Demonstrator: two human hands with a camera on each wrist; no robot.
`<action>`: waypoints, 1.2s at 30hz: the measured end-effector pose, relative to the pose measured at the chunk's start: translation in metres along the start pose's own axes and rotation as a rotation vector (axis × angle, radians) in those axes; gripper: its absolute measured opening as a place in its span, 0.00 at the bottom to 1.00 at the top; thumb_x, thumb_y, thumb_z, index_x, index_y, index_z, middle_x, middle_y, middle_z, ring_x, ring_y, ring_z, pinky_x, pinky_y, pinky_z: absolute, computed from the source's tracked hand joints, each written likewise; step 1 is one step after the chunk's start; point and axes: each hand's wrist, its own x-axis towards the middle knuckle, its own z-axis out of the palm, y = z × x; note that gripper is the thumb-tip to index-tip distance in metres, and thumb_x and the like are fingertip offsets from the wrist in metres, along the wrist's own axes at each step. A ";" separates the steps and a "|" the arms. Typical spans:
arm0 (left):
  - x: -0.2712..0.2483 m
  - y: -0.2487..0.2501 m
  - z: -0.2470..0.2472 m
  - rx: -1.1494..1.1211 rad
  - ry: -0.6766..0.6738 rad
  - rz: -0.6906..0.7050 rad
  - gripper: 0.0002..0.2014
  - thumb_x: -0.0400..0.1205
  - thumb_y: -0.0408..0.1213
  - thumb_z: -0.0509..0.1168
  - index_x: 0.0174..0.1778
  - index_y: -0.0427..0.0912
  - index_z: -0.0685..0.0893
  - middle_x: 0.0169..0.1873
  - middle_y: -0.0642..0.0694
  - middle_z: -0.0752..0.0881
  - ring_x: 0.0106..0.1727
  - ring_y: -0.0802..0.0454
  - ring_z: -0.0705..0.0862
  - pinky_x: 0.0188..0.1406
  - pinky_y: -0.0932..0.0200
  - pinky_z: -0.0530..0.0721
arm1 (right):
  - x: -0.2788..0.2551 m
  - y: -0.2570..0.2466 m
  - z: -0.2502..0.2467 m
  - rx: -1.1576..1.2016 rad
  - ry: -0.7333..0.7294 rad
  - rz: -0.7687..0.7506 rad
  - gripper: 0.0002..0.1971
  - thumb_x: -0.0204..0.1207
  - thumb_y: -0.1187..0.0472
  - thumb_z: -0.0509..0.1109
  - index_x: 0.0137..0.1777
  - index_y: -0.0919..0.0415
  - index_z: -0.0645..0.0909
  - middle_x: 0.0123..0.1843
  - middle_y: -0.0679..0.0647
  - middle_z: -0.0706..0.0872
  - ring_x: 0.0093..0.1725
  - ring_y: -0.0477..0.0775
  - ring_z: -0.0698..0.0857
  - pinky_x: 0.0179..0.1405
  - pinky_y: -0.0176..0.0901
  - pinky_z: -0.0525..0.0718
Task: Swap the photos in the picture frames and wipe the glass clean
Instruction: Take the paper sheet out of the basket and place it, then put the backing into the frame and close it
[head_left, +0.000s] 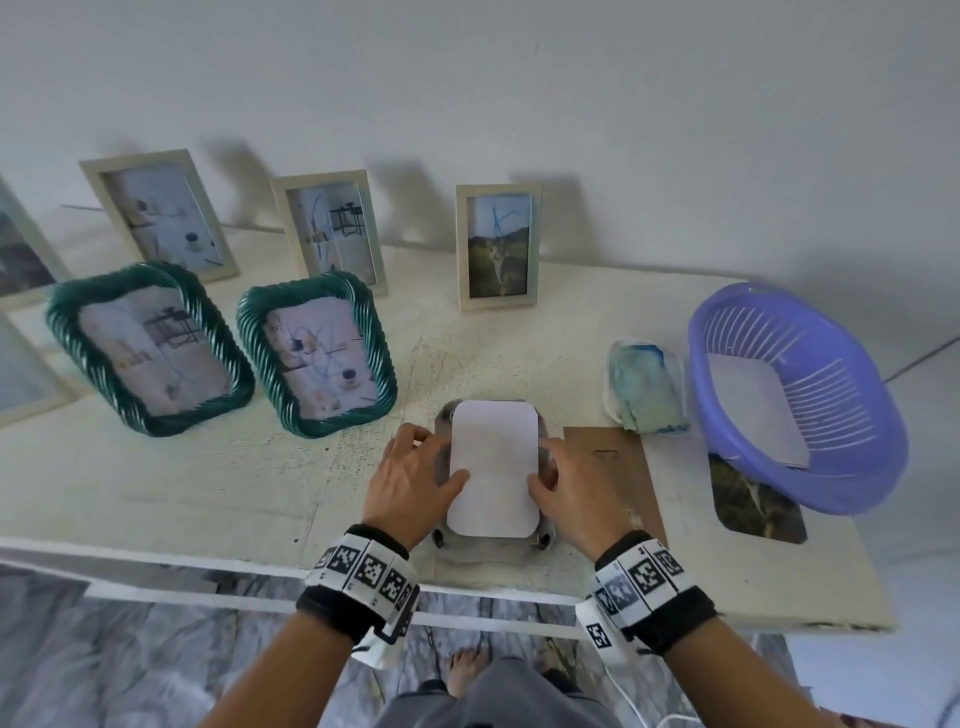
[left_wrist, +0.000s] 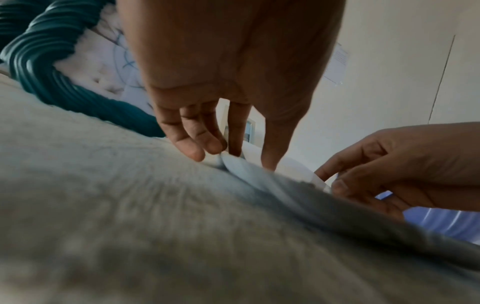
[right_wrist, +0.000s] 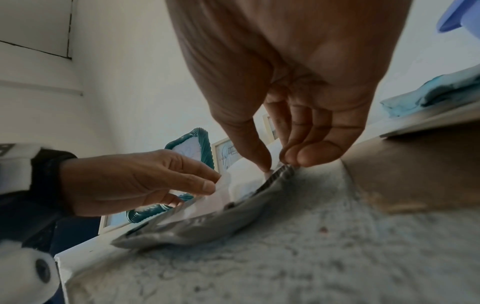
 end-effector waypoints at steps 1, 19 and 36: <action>-0.001 -0.001 0.001 -0.005 -0.002 0.003 0.22 0.79 0.48 0.72 0.69 0.48 0.81 0.59 0.45 0.74 0.60 0.44 0.78 0.56 0.50 0.82 | 0.001 0.002 0.002 -0.006 -0.008 0.005 0.14 0.79 0.62 0.67 0.64 0.59 0.80 0.32 0.40 0.71 0.31 0.41 0.72 0.28 0.33 0.65; -0.004 -0.016 0.007 -0.146 -0.015 0.052 0.24 0.79 0.43 0.73 0.71 0.42 0.81 0.65 0.47 0.72 0.58 0.51 0.78 0.64 0.55 0.79 | 0.000 0.006 0.006 -0.011 -0.053 -0.019 0.11 0.77 0.59 0.67 0.58 0.58 0.82 0.35 0.49 0.76 0.32 0.42 0.71 0.29 0.35 0.63; -0.019 -0.051 0.012 -0.254 0.139 0.221 0.21 0.79 0.51 0.60 0.63 0.44 0.86 0.53 0.55 0.84 0.53 0.53 0.82 0.55 0.56 0.81 | -0.046 0.038 -0.031 -0.449 0.059 0.471 0.31 0.74 0.33 0.66 0.60 0.61 0.75 0.60 0.59 0.76 0.60 0.61 0.74 0.46 0.49 0.78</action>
